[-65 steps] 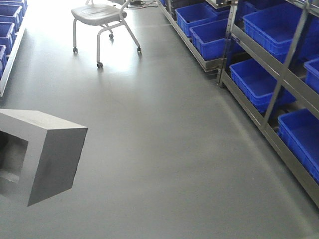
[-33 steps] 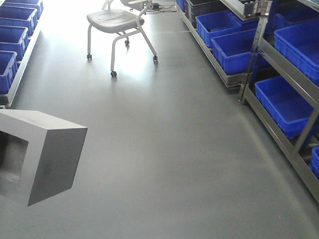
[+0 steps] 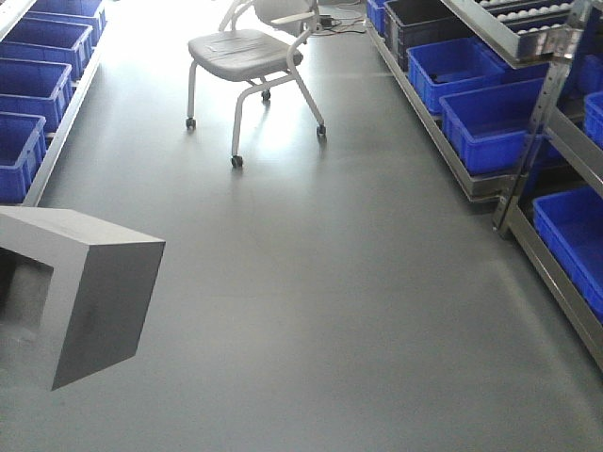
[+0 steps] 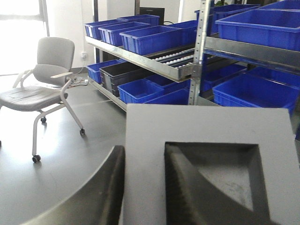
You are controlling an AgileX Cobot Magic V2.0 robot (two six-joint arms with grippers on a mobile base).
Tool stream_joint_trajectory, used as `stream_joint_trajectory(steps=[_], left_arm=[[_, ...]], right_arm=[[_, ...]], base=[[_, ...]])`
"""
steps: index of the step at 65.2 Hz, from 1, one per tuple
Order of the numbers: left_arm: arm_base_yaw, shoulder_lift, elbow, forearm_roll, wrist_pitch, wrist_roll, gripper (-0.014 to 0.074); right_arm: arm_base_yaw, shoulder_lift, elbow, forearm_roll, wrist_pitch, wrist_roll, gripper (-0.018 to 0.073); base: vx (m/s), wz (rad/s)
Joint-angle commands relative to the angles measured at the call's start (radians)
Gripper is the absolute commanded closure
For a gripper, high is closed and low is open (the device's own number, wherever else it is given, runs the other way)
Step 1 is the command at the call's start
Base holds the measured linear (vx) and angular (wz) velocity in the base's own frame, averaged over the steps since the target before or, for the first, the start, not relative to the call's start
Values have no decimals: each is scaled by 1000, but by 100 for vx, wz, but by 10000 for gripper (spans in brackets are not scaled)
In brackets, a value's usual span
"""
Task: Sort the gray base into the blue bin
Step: 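Drive the base along the shelves of blue bins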
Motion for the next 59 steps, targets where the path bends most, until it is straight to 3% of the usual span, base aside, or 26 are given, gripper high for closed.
stream_joint_trajectory(steps=[1,59], left_arm=[[-4,1,-30,-10,-107,-7,603],[-4,1,-30,-10,-107,-7,603]], right_arm=[[0,-2,2,-8,-75,-13,564],[0,-2,2,-8,-75,-13,564]], base=[[40,11],[37,19]])
